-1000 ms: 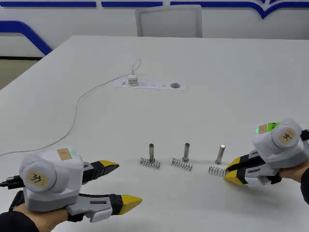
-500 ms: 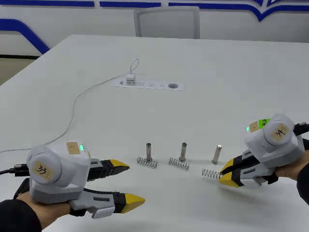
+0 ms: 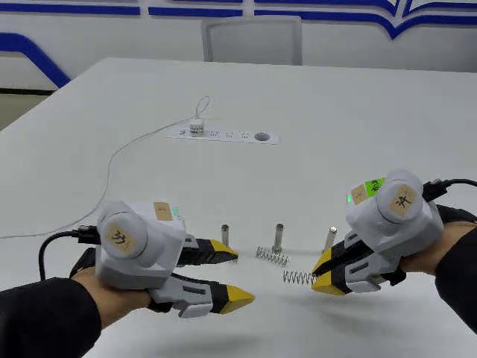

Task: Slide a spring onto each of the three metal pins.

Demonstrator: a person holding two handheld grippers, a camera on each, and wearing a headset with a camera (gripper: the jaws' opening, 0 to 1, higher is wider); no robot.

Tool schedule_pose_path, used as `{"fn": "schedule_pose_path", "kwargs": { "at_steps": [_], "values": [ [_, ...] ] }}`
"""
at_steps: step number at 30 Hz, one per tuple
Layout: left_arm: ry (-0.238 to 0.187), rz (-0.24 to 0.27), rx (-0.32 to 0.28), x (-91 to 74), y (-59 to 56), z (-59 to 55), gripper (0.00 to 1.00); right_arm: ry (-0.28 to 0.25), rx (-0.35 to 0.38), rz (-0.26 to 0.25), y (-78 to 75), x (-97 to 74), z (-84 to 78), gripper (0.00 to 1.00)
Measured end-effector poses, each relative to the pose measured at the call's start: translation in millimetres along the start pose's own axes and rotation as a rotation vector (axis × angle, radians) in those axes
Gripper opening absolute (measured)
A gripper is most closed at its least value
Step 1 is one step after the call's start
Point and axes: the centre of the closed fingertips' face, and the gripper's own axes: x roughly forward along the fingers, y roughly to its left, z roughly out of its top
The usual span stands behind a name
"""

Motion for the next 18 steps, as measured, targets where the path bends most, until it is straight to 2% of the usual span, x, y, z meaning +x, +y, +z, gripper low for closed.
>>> {"fn": "schedule_pose_path", "kwargs": {
  "at_steps": [7, 13, 18],
  "values": [
    [0.019, -0.041, 0.029, 18.4, -9.9, -0.7, 0.34, 0.006, -0.035, 0.026, 9.9, 4.4, 11.8, 0.11],
    [0.015, -0.052, 0.052, 23.7, -16.1, 0.7, 0.30, 0.014, -0.065, 0.049, 18.9, 6.3, 18.9, 0.11],
    [0.028, -0.063, 0.084, 27.0, -22.2, -1.9, 0.22, 0.018, -0.086, 0.062, 24.7, 7.2, 24.6, 0.11]
  ]
}}
